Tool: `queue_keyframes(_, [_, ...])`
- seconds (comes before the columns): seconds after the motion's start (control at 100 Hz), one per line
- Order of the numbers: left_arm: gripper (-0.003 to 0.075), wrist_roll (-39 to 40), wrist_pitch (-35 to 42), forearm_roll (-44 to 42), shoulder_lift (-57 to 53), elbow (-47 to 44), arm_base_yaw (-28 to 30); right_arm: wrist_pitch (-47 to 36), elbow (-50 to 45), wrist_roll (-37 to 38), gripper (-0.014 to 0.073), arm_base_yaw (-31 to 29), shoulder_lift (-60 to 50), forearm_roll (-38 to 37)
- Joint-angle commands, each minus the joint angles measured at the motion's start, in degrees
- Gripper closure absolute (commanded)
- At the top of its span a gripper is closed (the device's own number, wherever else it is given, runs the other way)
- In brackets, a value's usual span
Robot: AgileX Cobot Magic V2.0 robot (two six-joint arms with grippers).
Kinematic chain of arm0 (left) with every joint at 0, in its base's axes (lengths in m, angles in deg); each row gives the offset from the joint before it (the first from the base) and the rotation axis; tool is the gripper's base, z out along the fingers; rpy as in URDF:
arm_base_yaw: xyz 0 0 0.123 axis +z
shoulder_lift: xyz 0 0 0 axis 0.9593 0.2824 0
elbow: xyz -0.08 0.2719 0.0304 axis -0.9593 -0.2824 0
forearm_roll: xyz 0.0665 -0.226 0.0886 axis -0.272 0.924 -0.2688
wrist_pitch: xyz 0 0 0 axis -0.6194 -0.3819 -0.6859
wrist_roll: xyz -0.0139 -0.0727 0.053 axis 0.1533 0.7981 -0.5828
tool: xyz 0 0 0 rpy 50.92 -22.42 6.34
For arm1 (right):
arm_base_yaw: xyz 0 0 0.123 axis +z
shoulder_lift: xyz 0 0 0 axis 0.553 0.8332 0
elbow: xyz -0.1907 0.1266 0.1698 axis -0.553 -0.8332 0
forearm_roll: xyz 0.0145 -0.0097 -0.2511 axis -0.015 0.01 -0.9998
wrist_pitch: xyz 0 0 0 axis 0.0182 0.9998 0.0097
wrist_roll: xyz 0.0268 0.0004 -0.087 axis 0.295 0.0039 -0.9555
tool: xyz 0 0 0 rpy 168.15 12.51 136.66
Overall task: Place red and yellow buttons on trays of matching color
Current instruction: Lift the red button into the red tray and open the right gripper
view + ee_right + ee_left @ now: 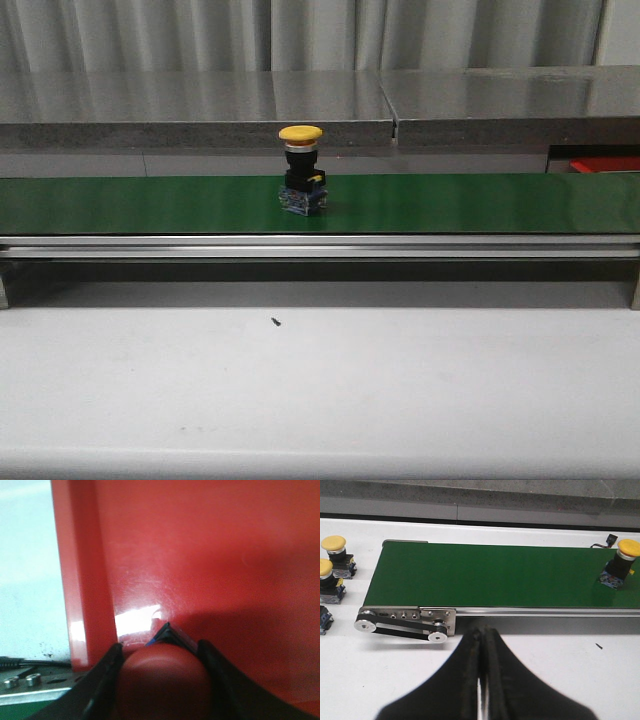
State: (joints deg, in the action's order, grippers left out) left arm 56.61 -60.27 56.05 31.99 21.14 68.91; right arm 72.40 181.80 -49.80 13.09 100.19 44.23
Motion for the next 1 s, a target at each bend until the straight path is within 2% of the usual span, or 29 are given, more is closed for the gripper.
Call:
queue_keyframes(0.0, [0.0739,0.2,3.8,0.9,0.2,1.6,-0.3,-2.2,2.2,-0.2,0.0518,-0.3,-3.1,0.2])
queue_keyframes(0.39, [0.0739,0.2,3.8,0.9,0.2,1.6,-0.3,-4.0,2.2,-0.2,0.0516,-0.6,-1.6,-0.4])
queue_keyframes(0.52, [0.0739,0.2,3.8,0.9,0.2,1.6,-0.3,-4.0,2.2,-0.2,0.0475,-0.6,-0.9,-0.4])
queue_keyframes(0.62, [0.0739,0.2,3.8,0.9,0.2,1.6,-0.3,-4.0,2.2,-0.2,0.0369,-0.6,-0.9,-0.4])
queue_keyframes(0.73, [0.0739,0.2,3.8,0.9,0.2,1.6,-0.3,-4.2,2.3,-0.2,0.0153,-0.6,-1.1,-0.5])
queue_keyframes(0.81, [0.0739,0.2,3.8,0.9,0.2,1.6,-0.3,-3.9,2.3,-0.2,0.0056,-0.6,-1.6,-0.5])
queue_keyframes(0.99, [0.0739,0.2,3.8,0.9,0.2,1.6,-0.3,-3.0,2.3,-0.2,0.003,-0.6,-4.8,-0.5])
